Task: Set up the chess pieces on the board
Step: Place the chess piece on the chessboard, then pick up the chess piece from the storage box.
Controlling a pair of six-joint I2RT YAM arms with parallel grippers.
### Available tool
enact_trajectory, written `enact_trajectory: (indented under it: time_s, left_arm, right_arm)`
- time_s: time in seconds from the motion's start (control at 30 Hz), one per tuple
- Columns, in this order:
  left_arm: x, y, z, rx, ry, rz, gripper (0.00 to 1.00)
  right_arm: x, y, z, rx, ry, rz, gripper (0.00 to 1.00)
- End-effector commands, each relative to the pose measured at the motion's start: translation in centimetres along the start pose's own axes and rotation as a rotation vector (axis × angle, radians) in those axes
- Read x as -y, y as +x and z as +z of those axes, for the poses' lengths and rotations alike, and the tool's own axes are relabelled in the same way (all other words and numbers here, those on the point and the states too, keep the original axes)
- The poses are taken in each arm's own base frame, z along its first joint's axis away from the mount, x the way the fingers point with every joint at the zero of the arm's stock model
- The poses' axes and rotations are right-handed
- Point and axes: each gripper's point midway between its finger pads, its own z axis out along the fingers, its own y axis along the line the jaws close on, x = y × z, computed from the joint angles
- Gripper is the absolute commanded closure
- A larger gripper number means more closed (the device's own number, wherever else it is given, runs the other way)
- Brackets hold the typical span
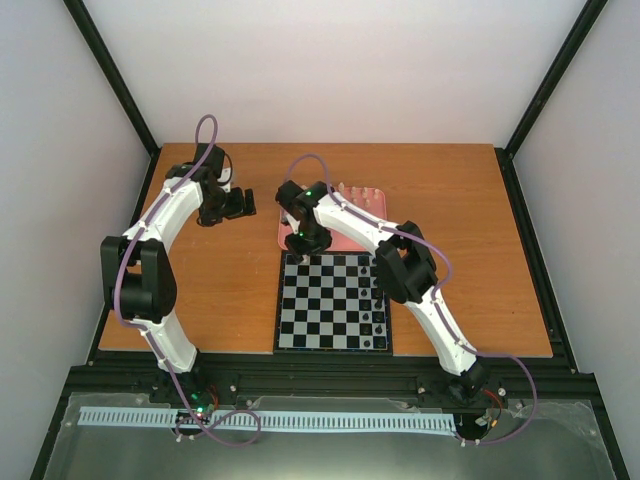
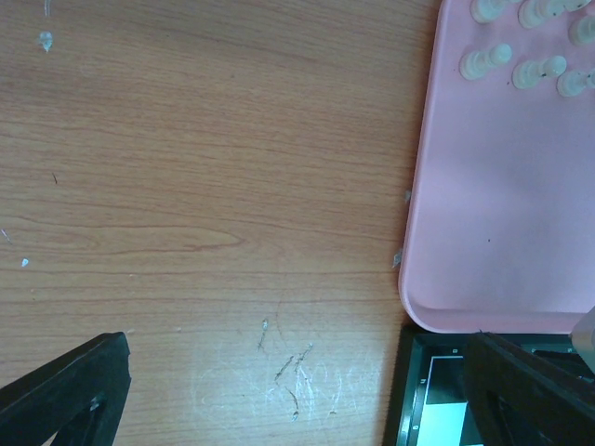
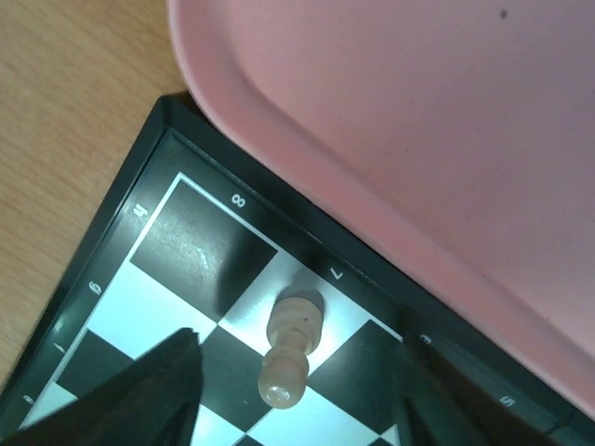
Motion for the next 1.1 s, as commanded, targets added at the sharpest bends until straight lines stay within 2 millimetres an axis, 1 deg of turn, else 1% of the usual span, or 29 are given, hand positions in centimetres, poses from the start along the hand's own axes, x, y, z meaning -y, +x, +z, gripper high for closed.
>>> enact_trajectory:
  time_s: [0.0,0.03,0.13,0.23,0.3,0.37,0.5,0.53,0.57,0.67,0.73,0.77,0.83,0.9,1.0,1.07]
  left_arm:
    - [0.2,-0.6,-0.9,0.036,0.015,-0.005,0.0]
    - [0.1,-0.6,-0.9,0.036,0.015,-0.006,0.0]
    - [0.1,-0.5,-0.9,0.037,0.014,-0.006,0.0]
    - [0.1,-0.6,-0.9,0.036,0.015,-0.007,0.0]
    - [0.1,-0.5,-0.8,0.033,0.016,-0.007,0.0]
    - [0.2,-0.7,-0.9,0.037,0.018,-0.007,0.0]
    - [0.4,-0.8,-0.8,0.032,0.029,-0.006,0.0]
    - [0.4,-0.8,-0.7,0.031,0.029,-0.008,0.0]
    - [0.5,-0.8,-0.7,0.03,0.032,-0.007,0.0]
    - [0.5,-0.9,-0.7,0.026,0.033,-0.007,0.0]
    - [0.6,-0.9,-0.6,0.022,0.035,-0.006,0.0]
    - [0.6,-0.9,-0.7,0.022,0.034,-0.005,0.0]
    - [0.5,-0.9,-0.6,0.019,0.029,-0.006,0.0]
    - [0.4,-0.8,-0.5,0.016,0.026,-0.005,0.0]
    - [0.4,-0.7,-0.2,0.007,0.024,-0.005,0.0]
    - [0.3,-0.8,0.0,0.002,0.021,-0.007,0.0]
  right_arm:
    - [0.0,-1.3,-3.8,0.102,0.014,-0.011,0.38]
    - [-0.1,-1.5,-4.7,0.123,0.014,-0.015,0.36]
    - [-0.1,-1.7,-7.6,0.181,0.025,-0.019,0.34]
    - [0.8,-2.3,-10.6,0.25,0.026,0.007,0.33]
    - [2.8,-2.8,-12.6,0.297,0.028,0.061,0.33]
    - [5.7,-3.2,-13.6,0.321,0.042,0.125,0.34]
    - [12.9,-4.1,-14.3,0.358,0.094,0.257,0.37]
    - [14.6,-4.2,-14.1,0.36,0.104,0.287,0.37]
    - [16.2,-4.9,-14.7,0.387,0.11,0.31,0.37]
    - [20.2,-5.7,-14.1,0.404,0.131,0.37,0.38]
    - [22.8,-6.0,-12.6,0.388,0.14,0.41,0.38]
    - [23.7,-6.1,-12.2,0.386,0.144,0.421,0.39]
    - [25.0,-6.4,-11.2,0.381,0.151,0.43,0.4]
    - [25.9,-6.6,-10.4,0.38,0.168,0.429,0.42]
    - [26.8,-6.7,-9.2,0.369,0.188,0.431,0.46]
    - [27.1,-6.8,-8.6,0.365,0.198,0.435,0.47]
